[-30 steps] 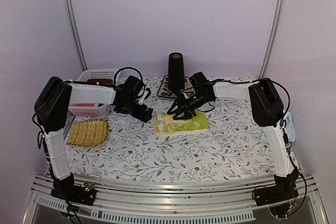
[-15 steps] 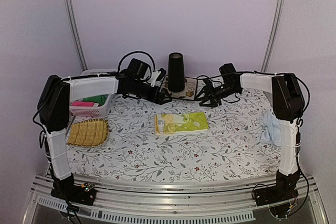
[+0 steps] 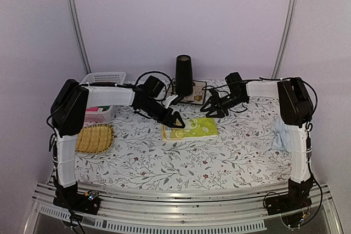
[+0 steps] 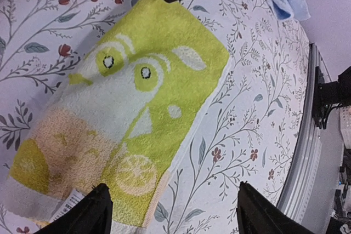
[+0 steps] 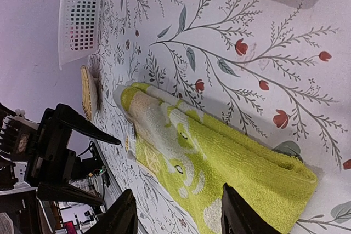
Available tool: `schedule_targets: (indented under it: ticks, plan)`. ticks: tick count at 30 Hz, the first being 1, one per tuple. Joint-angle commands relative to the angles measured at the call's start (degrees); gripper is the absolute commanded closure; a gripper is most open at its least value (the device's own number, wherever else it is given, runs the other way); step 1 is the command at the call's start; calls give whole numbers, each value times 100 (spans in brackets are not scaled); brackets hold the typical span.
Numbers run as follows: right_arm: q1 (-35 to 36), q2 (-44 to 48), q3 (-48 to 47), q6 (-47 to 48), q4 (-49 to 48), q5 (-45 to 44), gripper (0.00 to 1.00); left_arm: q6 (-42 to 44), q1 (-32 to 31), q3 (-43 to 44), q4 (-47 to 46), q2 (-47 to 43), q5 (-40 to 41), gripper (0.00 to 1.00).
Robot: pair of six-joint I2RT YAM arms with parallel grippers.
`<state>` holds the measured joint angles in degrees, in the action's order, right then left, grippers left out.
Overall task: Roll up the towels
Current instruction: Smooth out the towel at the center of the board.
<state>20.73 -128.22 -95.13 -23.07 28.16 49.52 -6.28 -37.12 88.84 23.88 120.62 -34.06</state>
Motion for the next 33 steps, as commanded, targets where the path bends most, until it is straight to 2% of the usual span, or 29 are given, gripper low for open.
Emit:
schedule_targets:
  ticks: [1,6,14,20,33]
  plan:
    - [31,-114,103,-45,-202,-126,47,277,-93,138,529,166,153,22]
    - [83,-278,117,-63,-137,-441,47,428,-260,613,1151,503,613,22]
    - [108,-301,245,-75,-121,-936,44,629,-357,705,1768,608,1006,24]
    - [111,-257,395,-118,-204,-1017,43,678,-269,417,2219,566,1440,28]
    - [107,-193,443,-73,-249,-1036,43,601,-146,-281,2171,85,1356,29]
